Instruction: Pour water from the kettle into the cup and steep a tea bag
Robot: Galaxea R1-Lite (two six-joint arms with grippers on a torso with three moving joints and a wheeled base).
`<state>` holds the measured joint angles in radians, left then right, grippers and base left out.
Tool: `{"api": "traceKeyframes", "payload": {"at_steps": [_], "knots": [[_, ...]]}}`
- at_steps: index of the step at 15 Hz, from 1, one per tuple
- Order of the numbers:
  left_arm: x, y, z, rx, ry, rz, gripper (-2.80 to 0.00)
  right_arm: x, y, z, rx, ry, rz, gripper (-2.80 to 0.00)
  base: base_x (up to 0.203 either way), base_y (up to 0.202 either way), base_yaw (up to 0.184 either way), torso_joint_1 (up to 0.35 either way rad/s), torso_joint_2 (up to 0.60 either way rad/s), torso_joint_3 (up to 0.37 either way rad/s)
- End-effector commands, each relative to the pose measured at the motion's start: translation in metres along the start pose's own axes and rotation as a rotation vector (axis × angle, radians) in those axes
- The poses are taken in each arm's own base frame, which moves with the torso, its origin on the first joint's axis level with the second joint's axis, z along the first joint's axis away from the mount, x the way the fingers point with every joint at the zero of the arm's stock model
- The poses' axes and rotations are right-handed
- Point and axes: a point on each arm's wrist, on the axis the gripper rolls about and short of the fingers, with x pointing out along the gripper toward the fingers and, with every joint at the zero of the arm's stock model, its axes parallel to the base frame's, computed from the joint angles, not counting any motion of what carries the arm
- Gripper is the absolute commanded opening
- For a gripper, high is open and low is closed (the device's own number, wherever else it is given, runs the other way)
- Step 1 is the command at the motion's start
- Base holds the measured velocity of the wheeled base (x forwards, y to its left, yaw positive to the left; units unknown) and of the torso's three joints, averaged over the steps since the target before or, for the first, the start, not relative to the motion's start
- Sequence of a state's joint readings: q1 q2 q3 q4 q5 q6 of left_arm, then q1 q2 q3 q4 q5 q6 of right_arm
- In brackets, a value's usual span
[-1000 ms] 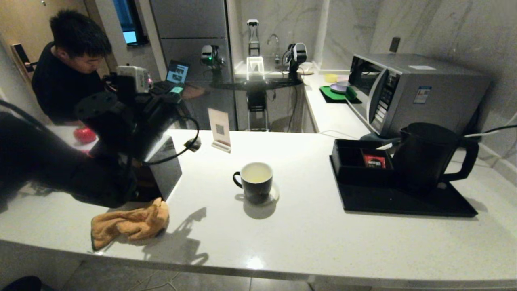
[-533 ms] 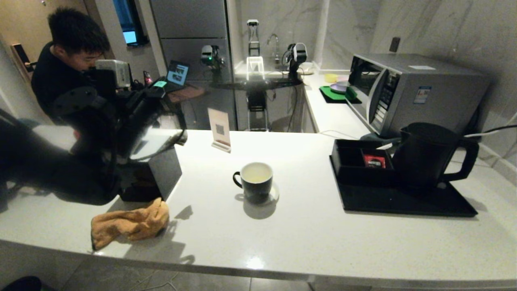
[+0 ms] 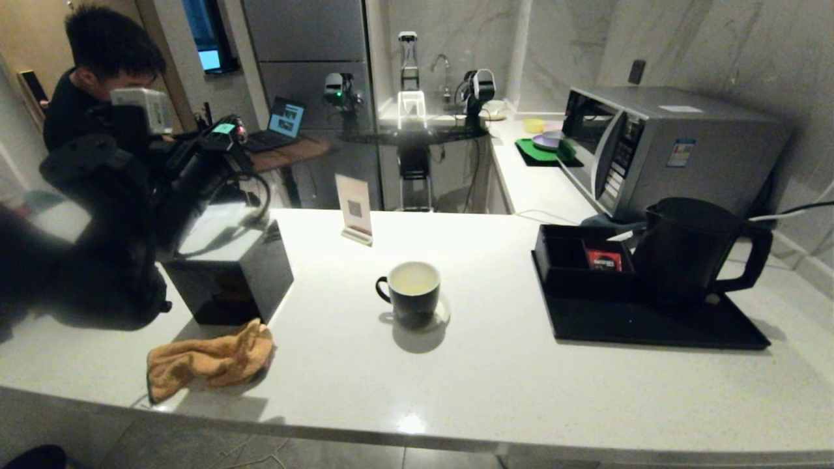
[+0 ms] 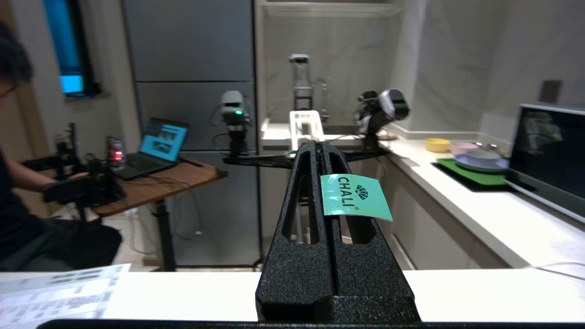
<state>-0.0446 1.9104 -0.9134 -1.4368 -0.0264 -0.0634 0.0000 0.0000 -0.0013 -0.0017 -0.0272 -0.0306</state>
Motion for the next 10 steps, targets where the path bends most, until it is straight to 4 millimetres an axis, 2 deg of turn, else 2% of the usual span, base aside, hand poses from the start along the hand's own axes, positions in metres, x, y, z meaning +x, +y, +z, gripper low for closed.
{"api": "traceKeyframes", "payload": {"at_steps": [1,10], "knots": [[0.000,0.004,0.002,0.004,-0.012,0.011,-2.80,0.000,0.000,0.000,0.000,0.000,0.001,-2.80,0.000,0.000,0.000,0.000,0.00,0.000],[-0.001,0.034,-0.004,0.037,0.002,0.085,-2.80,0.000,0.000,0.000,0.000,0.000,-0.002,-2.80,0.000,0.000,0.000,0.000,0.00,0.000]]}}
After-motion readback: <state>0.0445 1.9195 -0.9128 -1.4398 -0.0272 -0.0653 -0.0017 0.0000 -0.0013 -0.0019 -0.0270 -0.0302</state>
